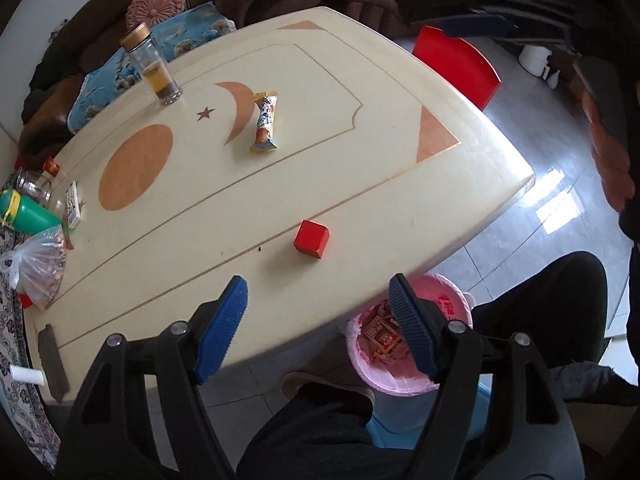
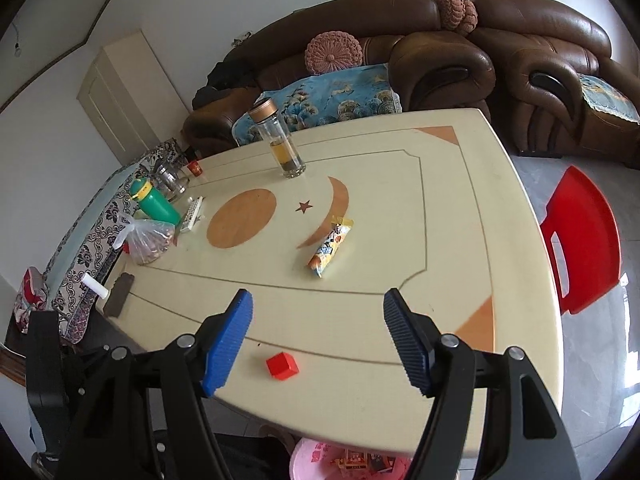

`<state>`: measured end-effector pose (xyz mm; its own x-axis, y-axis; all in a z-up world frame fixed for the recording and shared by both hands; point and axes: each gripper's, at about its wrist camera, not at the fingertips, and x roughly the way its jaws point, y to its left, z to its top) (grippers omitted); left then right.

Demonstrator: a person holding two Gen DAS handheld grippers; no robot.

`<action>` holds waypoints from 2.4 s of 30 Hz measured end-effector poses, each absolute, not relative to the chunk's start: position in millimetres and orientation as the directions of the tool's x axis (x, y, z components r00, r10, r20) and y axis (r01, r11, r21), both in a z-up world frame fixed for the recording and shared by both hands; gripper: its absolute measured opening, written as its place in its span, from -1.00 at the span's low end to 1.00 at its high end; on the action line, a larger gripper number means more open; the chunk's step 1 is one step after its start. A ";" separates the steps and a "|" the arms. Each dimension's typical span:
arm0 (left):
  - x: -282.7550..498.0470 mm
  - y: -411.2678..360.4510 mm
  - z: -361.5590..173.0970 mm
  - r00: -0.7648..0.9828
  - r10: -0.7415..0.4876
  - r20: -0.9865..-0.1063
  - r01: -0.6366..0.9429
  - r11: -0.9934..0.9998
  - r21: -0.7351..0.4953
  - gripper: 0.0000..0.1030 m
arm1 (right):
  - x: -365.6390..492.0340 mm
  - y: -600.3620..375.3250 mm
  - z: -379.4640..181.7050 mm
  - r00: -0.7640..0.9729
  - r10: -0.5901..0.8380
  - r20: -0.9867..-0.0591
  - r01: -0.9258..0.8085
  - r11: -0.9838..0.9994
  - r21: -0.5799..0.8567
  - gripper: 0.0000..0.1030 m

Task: Collect trash
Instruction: 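Raise both tools from the bin back over the table, then move the left tool to the red cube while the right tool approaches the snack bar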

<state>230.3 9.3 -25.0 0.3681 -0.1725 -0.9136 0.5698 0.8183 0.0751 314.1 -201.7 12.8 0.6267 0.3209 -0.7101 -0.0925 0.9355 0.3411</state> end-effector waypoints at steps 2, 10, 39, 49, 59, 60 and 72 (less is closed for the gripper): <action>234.0 9.4 -28.8 0.356 -0.176 -0.918 0.581 0.811 0.070 0.39 | 320.9 -199.8 8.1 0.619 0.322 -0.716 -0.089 0.935 0.344 0.30; 254.5 6.3 -57.2 0.287 -0.189 -0.939 0.596 0.803 0.020 0.39 | 350.0 -190.4 -13.6 0.579 0.326 -0.747 -0.081 0.935 0.346 0.30; 309.6 -11.7 -152.6 0.108 -0.206 -0.973 0.630 0.771 -0.093 0.39 | 505.4 -135.2 -144.3 0.244 0.301 -0.922 0.019 0.949 0.315 0.29; 312.7 -11.0 -158.0 0.106 -0.246 -0.963 0.654 0.747 -0.119 0.39 | 547.0 -112.1 -178.5 0.156 0.292 -0.944 0.078 0.949 0.306 0.29; 315.1 -11.9 -161.0 0.111 -0.265 -0.958 0.648 0.750 -0.133 0.24 | 548.1 -98.6 -179.0 0.187 0.173 -0.967 0.038 0.982 0.183 0.01; 314.8 -11.5 -160.9 0.112 -0.267 -0.957 0.646 0.751 -0.134 0.24 | 547.9 -99.2 -178.8 0.187 0.170 -0.968 0.036 0.983 0.180 -0.04; 312.9 -22.7 -158.9 0.140 -0.232 -0.963 0.620 0.779 -0.097 -0.07 | 541.3 -75.4 -178.6 0.229 0.018 -0.973 -0.016 1.000 0.015 -0.45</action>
<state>312.9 -22.7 -158.9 0.1403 -0.2320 -0.9625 0.6198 0.7787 -0.0974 541.3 -75.4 -178.6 0.2293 0.0183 -0.9732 -0.0162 0.9998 0.0150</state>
